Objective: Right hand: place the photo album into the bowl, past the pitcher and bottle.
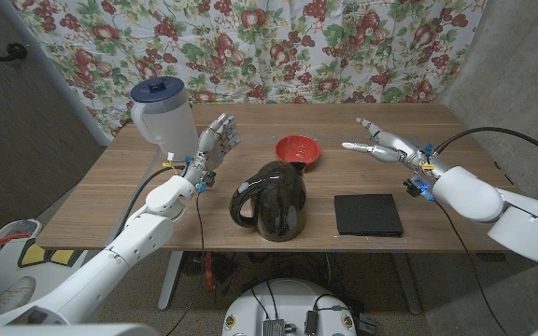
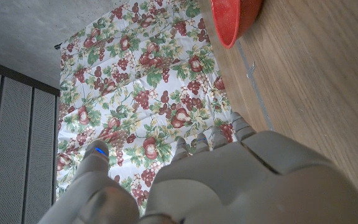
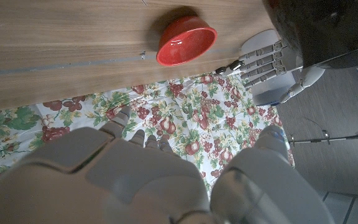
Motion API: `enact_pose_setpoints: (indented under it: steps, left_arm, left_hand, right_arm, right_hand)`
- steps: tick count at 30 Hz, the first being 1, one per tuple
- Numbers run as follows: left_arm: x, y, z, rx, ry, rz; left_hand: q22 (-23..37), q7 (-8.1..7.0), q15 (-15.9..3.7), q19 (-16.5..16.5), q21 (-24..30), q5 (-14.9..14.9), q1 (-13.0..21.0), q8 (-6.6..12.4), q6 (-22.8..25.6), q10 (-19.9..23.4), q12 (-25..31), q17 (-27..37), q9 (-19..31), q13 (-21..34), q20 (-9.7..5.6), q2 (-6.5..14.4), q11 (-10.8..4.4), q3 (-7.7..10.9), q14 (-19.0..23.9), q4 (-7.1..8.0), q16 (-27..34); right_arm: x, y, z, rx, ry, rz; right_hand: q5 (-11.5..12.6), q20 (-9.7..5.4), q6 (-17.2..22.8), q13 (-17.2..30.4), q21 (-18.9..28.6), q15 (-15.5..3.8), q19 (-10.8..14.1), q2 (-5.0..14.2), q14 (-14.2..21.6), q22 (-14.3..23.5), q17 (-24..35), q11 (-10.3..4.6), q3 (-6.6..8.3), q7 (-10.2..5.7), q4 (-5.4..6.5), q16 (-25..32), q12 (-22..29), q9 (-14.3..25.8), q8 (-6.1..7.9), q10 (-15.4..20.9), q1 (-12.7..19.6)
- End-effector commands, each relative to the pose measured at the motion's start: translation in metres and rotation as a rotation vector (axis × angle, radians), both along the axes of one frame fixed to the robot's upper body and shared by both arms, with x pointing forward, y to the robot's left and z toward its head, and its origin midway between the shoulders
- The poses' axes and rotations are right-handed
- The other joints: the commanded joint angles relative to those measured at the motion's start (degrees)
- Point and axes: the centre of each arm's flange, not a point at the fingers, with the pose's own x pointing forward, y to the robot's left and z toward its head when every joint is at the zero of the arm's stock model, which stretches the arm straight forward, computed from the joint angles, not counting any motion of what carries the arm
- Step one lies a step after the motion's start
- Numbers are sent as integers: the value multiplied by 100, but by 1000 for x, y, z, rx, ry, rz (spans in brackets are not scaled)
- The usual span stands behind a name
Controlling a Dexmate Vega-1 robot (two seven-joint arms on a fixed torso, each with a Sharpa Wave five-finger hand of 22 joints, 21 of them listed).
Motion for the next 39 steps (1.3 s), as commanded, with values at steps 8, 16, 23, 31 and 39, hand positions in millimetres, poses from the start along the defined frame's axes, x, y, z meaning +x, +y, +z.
enact_pose_setpoints:
  steps: [8,16,23,31,39]
  left_arm:
    - [-2,3,-2,3,5,0]
    - [-3,3,4,40,3,-4]
    - [-5,4,6,25,-4,5]
    - [-5,-2,0,18,8,-4]
    - [-4,-3,1,20,4,-4]
  left_hand:
    - [13,0,27,13,-17,16,28,30,28,-11,22,20,25,14,32,18,4,-13,-102,-26,23]
    - [13,4,25,14,-17,15,32,28,34,-6,24,20,25,14,28,21,4,-15,-100,-27,24]
    - [13,-3,22,13,-18,15,34,22,25,-8,23,20,25,14,23,21,3,-18,-104,-28,22]
    - [13,-5,30,10,-19,14,37,20,28,-11,21,20,25,14,20,20,20,-22,-102,-29,23]
    - [13,-4,26,7,-20,14,37,17,27,-9,22,20,25,14,19,17,16,-28,-104,-30,23]
  right_arm:
    - [-21,-3,-3,-182,-4,-88]
    - [-25,-10,-3,-251,6,-112]
    - [-27,-14,-4,-268,-3,-120]
    - [-32,-18,-3,-317,1,-130]
    - [-36,-19,-4,-364,17,-130]
  right_hand:
    - [49,-36,-217,8,38,44,38,-32,-203,24,15,88,-22,0,-79,14,38,35,-8,-93,132]
    - [61,-57,-277,10,29,29,16,-62,-237,24,15,66,-42,5,-88,5,41,36,-11,-118,166]
    - [67,-61,-300,10,28,29,12,-77,-245,24,16,59,-55,19,-89,5,47,37,-10,-120,176]
    - [73,-73,-318,11,31,20,17,-103,-242,24,17,54,-78,24,-86,11,52,38,-4,-126,179]
    - [90,-77,-416,13,31,68,11,-131,-254,25,19,167,-116,64,-77,13,59,41,-14,-146,192]
